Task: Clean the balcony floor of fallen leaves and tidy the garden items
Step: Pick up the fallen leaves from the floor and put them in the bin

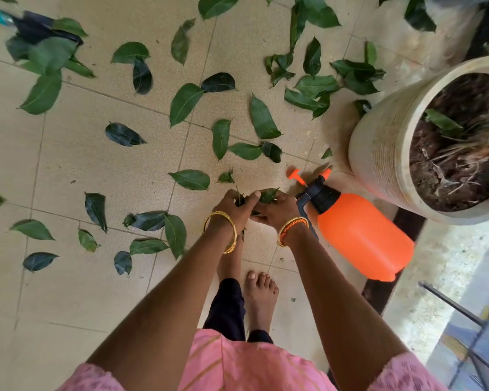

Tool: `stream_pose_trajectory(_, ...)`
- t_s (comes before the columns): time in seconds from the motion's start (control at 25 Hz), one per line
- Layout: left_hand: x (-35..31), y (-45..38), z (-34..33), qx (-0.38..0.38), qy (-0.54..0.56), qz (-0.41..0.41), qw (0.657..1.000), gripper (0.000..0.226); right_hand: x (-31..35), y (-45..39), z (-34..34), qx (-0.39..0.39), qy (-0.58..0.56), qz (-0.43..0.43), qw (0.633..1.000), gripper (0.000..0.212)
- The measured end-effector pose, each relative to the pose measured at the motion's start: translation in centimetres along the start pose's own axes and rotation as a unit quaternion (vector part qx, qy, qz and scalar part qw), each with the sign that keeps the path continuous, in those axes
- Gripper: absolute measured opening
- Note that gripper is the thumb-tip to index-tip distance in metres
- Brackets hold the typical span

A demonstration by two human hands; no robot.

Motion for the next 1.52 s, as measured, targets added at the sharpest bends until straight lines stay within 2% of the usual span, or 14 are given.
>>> stream_pose_trajectory(0.16,-2.3,1.2,0.4,-0.015,-0.002,-0.025,1.0,0.054,2.7,1.9,-2.0,0.084,-0.003,-0.012,0.996,0.032)
stream_pose_trajectory(0.28,-3.1,1.6,0.3,-0.002,0.045,-0.015,0.999,0.069,4.5,2.4,-2.8,0.11,0.089,-0.02,0.99,0.031)
stream_pose_trajectory(0.36,-3.5,1.7,0.0,0.006,0.076,-0.011,0.997,0.068,6.2,2.3,-2.2,0.069,0.179,0.006,0.981,0.028)
stream_pose_trajectory(0.52,-3.8,1.4,-0.6,-0.014,0.131,-0.009,0.991,0.041,7.1,1.6,-0.8,-0.014,0.255,0.017,0.967,0.023)
stream_pose_trajectory(0.6,-3.6,1.0,-0.9,-0.031,0.175,0.013,0.984,0.035,7.1,1.0,-0.7,-0.018,0.32,0.018,0.947,0.017)
stream_pose_trajectory(0.68,-3.3,0.1,-1.3,-0.026,0.226,0.041,0.973,0.031,7.6,0.1,0.3,-0.025,0.321,0.026,0.947,0.018)
stream_pose_trajectory(0.76,-3.1,-0.9,-2.0,-0.004,0.252,0.063,0.966,0.033,8.8,-1.1,3.3,-0.103,0.289,0.059,0.95,0.019)
stream_pose_trajectory(0.84,-3.1,-2.4,-1.9,-0.002,0.2,0.056,0.978,0.034,10.5,-2.6,7.5,-0.224,0.351,0.085,0.905,0.034)
stream_pose_trajectory(0.92,-3.5,-3.6,-1.2,-0.012,0.137,0.032,0.99,0.039,11.0,-4.5,11.0,-0.29,0.416,0.057,0.86,0.044)
stream_pose_trajectory(1.04,-2.8,-5.5,-0.2,-0.017,0.128,0.03,0.991,0.038,11.0,-6.4,14.9,-0.352,0.459,0.001,0.816,0.038)
stream_pose_trajectory(1.12,-2.1,-5.9,0.4,-0.013,0.158,0.036,0.987,0.027,11.1,-6.5,15.9,-0.388,0.451,-0.003,0.804,0.035)
stream_pose_trajectory(1.28,-0.7,-5.7,1.7,-0.014,0.185,0.065,0.98,0.029,11.7,-6.6,15.7,-0.41,0.482,0.008,0.774,0.034)
stream_pose_trajectory(1.4,0.5,-5.0,3.1,-0.04,0.143,0.078,0.986,0.038,11.9,-5.8,13.2,-0.374,0.465,0.05,0.801,0.032)
stream_pose_trajectory(1.52,2.3,-3.7,3.8,-0.031,0.154,0.109,0.982,0.066,9.9,-4.2,7.1,-0.245,0.347,0.101,0.9,0.014)
Point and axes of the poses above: each hand's wrist, its own y-axis away from the middle knuckle, its own z-axis out of the back of the hand, x = y × z, the point moved 10 cm from there along -y, towards the middle knuckle, and after that the axes turned 10 degrees about x, right-handed, at the moved point
